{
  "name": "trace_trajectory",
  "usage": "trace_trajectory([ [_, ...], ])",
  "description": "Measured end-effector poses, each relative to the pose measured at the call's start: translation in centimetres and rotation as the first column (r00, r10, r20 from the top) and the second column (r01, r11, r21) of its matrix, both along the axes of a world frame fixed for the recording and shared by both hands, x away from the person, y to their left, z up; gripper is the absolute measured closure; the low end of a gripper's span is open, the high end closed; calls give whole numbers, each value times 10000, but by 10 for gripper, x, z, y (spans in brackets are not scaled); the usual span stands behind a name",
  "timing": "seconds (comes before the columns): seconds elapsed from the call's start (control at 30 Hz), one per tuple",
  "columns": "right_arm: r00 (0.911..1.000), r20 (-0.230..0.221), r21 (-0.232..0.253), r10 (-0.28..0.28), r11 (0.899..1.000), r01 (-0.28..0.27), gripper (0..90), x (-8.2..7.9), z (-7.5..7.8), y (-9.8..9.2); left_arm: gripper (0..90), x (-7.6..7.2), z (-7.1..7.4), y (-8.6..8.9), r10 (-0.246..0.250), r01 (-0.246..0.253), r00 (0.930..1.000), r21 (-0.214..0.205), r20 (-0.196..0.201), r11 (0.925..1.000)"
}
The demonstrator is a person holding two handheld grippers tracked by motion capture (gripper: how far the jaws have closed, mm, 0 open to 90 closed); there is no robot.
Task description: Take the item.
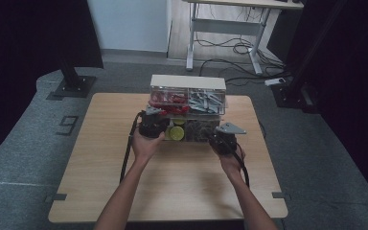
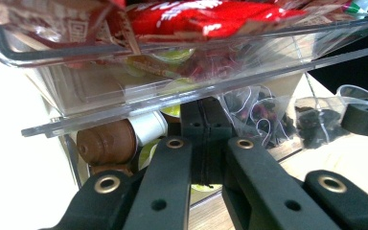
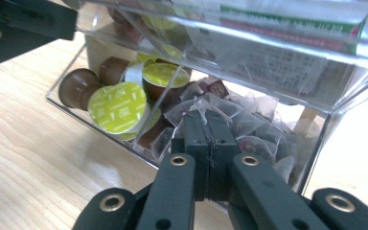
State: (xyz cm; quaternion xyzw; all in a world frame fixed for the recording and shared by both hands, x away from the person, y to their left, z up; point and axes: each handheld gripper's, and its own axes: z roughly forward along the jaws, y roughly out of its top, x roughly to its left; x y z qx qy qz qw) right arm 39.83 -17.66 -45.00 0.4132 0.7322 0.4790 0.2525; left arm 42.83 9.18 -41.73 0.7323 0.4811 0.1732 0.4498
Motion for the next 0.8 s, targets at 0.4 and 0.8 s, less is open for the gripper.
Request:
trace_trajectory([
  [0.4,9993,241,84,278,9996,-280,891,-8,11,-3,900,0,-1,0,10,-10,10000,9,1,10000],
  [0.8,9992,294,185,277,9994,-282,890,-11,15,-10,900,0,-1,-1,-17,17,10000,44,27,10000],
])
